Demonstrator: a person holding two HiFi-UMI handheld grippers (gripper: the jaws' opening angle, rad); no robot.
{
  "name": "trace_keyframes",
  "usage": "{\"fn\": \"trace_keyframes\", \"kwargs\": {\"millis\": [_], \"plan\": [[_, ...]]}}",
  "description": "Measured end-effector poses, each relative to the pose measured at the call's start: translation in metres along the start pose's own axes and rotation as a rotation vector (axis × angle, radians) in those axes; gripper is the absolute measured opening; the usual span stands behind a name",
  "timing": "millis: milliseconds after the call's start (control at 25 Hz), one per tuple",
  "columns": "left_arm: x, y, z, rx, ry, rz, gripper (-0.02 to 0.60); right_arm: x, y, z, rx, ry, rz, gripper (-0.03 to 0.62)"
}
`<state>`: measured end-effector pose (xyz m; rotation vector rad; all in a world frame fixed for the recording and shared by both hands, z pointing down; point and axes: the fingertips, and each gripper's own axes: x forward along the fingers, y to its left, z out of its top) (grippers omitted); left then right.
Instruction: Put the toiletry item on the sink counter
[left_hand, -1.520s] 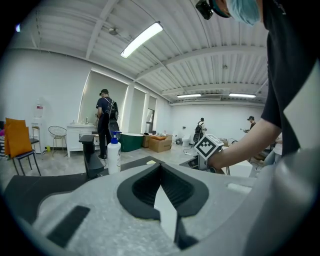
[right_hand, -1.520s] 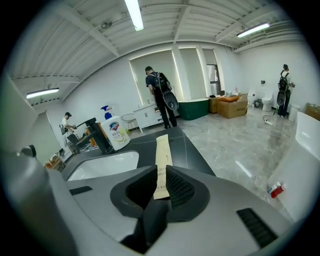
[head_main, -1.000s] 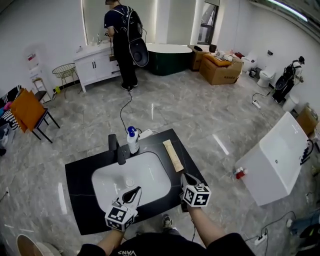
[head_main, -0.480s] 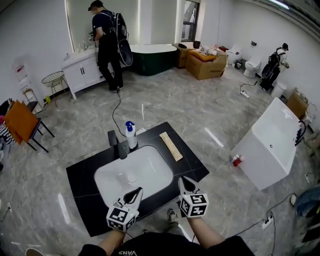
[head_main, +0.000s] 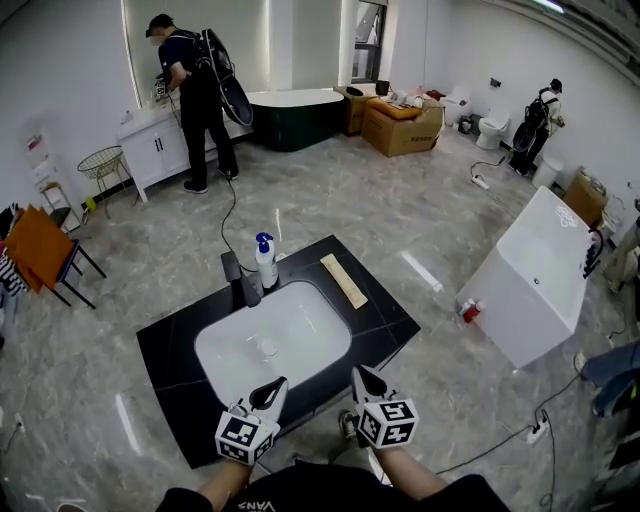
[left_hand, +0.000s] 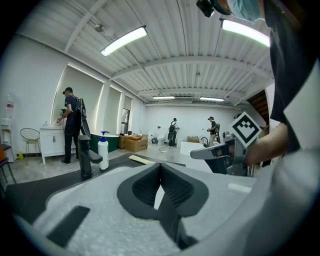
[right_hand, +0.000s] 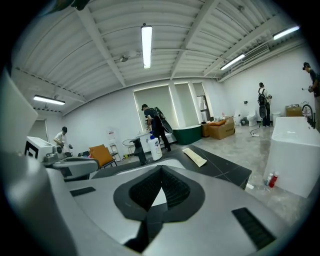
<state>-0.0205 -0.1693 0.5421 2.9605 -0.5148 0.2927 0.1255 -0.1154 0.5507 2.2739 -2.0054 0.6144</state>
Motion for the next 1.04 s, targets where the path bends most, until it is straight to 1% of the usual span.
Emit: {"fn": "trace_keyframes", "kwargs": {"millis": [320,720,880,1040], "plan": [[-0.017,0.002,-0.009,-0.01,0.001,0.002,0.009,-0.005,0.013,-0.013,-0.017,0.034,-0.003,-0.002],[-0.021,0.009,-0.009,-0.015,-0.003,0.023,0.009,-0.001,0.016,-0.008,-0.015,0.026,-0.001,-0.002],[-0.018,0.01,-0.008,-0.008,-0.003,0.021,0.009,0.001,0.013,-0.007,-0.008,0.028,-0.002,-0.002],[-0.016,0.007,-0.004,-0.018,-0.007,0.019,0.009,0.0,0.011,-0.007,-0.004,0.026,-0.004,-0.002]]}}
